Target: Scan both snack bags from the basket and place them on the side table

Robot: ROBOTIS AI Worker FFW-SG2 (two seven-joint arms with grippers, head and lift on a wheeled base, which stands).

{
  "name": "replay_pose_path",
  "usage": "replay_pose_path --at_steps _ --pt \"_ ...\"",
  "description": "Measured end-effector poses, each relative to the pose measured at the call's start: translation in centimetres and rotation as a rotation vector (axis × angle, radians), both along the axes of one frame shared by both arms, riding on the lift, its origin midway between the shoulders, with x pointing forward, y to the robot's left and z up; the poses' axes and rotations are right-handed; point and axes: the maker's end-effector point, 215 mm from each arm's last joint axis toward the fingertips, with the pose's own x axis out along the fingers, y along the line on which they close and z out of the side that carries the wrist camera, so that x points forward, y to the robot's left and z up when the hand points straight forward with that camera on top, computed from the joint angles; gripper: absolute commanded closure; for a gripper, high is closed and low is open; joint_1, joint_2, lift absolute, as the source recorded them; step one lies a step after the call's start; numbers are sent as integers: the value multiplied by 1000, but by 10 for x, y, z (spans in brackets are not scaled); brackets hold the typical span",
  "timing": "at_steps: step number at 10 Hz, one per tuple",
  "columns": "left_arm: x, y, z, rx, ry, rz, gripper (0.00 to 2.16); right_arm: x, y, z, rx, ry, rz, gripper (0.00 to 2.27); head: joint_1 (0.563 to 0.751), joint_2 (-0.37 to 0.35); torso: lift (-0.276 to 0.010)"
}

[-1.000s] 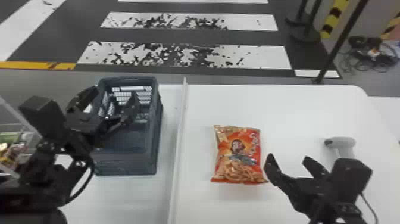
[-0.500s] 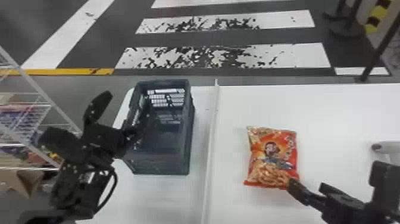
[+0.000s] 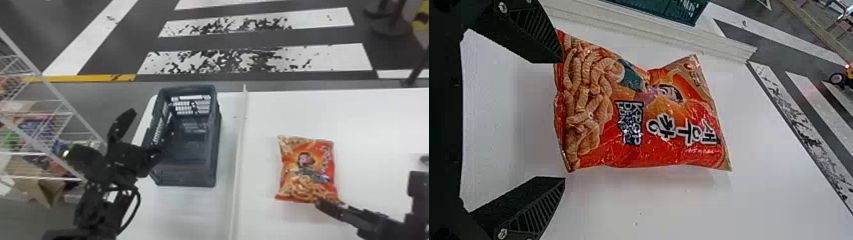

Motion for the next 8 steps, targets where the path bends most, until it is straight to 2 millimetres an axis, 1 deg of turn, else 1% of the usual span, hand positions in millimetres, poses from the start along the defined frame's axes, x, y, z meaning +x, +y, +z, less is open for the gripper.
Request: replay_pose_path --at_steps 3,4,5,6,7,8 --pt "-2 1 -7 -1 13 1 -2 19 -2 -13 38 44 -14 93 695 227 -75" --pt "-2 1 -8 -1 16 0 -2 25 -3 -17 63 56 -26 255 695 223 -75" --pt "-2 1 -10 -1 19 0 -2 29 -2 -18 101 65 -32 772 695 223 -75" --pt "-2 1 -12 -2 23 1 -2 31 2 -16 146 68 -31 1683 695 225 -75" --pt "-2 2 -14 -2 28 1 -2 31 4 -15 181 74 -31 2256 695 231 -75" --pt "-2 3 -16 -4 31 3 -2 30 4 -13 223 89 -40 2256 695 233 -75"
